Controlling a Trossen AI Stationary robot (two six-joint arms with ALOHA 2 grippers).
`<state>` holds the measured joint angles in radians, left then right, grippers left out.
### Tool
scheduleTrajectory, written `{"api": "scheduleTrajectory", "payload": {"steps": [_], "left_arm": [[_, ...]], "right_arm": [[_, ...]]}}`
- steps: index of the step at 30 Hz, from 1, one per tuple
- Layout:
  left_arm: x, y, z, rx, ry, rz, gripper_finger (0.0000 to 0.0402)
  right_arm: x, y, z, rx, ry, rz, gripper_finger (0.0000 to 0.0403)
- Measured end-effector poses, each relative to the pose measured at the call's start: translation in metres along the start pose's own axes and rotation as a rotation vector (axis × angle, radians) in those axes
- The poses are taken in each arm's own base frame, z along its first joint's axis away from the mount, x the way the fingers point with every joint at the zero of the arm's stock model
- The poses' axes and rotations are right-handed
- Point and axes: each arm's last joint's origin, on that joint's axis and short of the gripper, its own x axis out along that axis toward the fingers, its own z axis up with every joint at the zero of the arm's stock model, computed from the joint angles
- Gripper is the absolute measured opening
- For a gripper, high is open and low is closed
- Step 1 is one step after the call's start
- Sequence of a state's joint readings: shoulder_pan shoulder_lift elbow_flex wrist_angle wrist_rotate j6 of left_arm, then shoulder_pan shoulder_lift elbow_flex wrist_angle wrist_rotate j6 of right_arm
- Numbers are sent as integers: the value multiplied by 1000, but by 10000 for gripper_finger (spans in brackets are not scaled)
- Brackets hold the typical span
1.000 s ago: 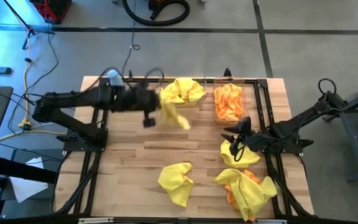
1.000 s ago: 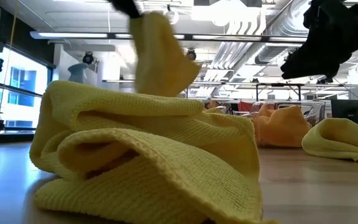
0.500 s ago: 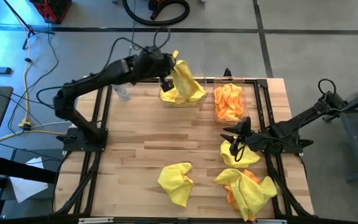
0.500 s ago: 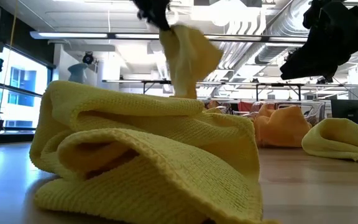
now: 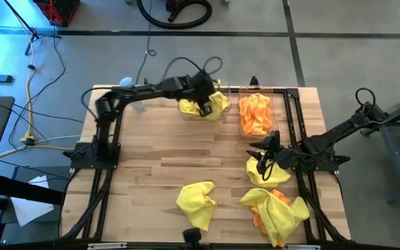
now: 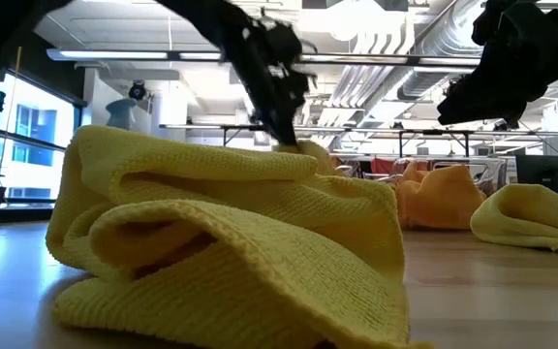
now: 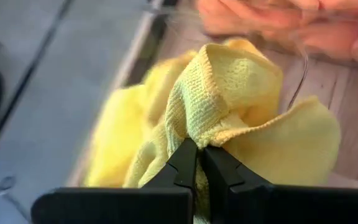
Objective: Sort microfiber towel by color & place in baskets
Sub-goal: Put the yellow microfiber towel into the left transparent bin
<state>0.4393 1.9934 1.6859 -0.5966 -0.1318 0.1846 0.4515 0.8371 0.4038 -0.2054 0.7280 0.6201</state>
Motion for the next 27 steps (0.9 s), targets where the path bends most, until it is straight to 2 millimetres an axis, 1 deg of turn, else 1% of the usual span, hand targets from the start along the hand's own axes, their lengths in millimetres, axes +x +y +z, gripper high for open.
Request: {"api": "scheduleTrajectory", "payload": {"steps": [3, 5, 7, 10, 13, 17, 19, 23, 27], "left_arm": [[31, -6, -8, 5, 46, -27, 0], [47, -9, -15, 7, 87, -24, 0], [58, -9, -21, -7, 122, 14, 1], [65, -7, -24, -72, 134, 46, 10], [65, -1, -25, -155, 133, 47, 28], [59, 8, -23, -236, 130, 49, 65], [52, 12, -21, -258, 146, 53, 86], [35, 16, -9, -255, 129, 57, 122], [18, 17, 7, -304, 91, 53, 137]], "right_arm": [[0, 0, 0, 0, 0, -1, 156], [0, 0, 0, -1, 0, -1, 156], [0, 0, 0, -2, 2, -2, 156], [0, -1, -1, -9, 8, -7, 156], [0, -1, -2, -15, 13, -11, 156], [0, -1, -2, -14, 13, -11, 156], [0, -1, -2, -12, 13, -11, 156], [0, -2, -2, -13, 18, -15, 156], [0, -2, -3, -16, 21, -17, 156]]}}
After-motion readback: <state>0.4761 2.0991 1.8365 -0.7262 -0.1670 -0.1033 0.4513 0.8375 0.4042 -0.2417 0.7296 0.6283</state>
